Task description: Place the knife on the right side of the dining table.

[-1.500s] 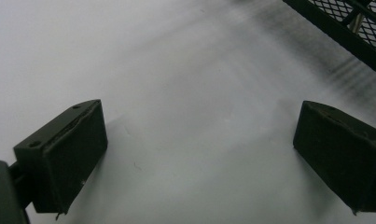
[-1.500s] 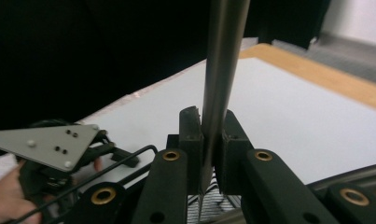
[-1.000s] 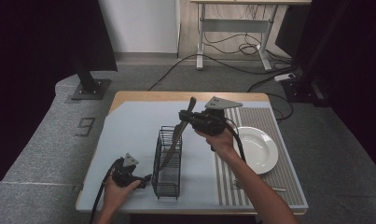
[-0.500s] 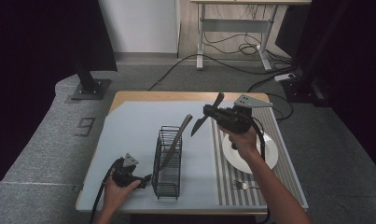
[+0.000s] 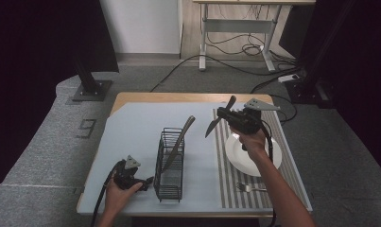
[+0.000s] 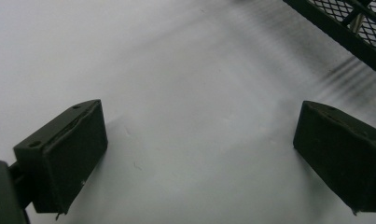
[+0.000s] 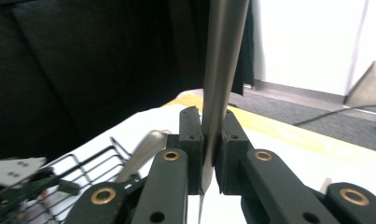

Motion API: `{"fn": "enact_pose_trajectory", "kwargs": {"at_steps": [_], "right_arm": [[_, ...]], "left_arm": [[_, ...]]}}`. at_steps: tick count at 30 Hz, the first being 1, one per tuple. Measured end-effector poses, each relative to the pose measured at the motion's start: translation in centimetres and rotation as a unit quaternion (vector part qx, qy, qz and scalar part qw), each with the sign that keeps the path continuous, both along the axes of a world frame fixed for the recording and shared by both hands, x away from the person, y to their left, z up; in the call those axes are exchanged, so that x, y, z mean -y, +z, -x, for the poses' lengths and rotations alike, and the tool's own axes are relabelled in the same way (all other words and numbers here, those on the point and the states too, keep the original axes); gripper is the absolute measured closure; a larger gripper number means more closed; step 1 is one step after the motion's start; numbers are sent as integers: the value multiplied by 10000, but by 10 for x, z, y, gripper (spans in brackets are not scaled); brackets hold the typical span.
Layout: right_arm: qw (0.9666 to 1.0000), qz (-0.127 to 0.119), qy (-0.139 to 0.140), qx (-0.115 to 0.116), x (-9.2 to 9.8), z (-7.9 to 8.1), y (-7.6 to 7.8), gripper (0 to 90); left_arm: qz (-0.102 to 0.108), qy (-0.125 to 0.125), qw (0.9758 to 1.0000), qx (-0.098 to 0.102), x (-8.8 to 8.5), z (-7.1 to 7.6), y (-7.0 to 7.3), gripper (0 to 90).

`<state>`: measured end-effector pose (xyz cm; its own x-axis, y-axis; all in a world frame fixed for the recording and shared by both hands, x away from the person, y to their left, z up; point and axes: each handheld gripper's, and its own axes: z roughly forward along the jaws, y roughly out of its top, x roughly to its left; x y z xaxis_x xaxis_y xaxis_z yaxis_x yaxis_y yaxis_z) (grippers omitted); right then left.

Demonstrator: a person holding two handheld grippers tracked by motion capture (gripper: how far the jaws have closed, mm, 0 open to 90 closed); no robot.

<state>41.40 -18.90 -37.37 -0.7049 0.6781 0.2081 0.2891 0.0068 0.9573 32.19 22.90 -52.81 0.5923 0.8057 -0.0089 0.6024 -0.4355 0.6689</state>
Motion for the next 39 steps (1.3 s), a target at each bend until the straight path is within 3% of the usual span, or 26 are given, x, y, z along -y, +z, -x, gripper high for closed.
{"fn": "enact_pose_trajectory", "kwargs": {"at_steps": [17,31,35,39], "right_arm": [[9971,22,-729,-199,14,-35,-23,829],[9936,98,-1101,-218,24,-68,-30,828],[9921,-86,-1214,-296,33,-78,-33,828],[9918,-107,-1224,-360,35,-84,-36,829]], "left_arm": [[0,-2,10000,-6,0,0,0,24],[0,-4,10000,-8,0,0,0,24],[1,-4,10000,-7,0,0,0,24],[1,-3,10000,-7,0,0,0,24]]}}
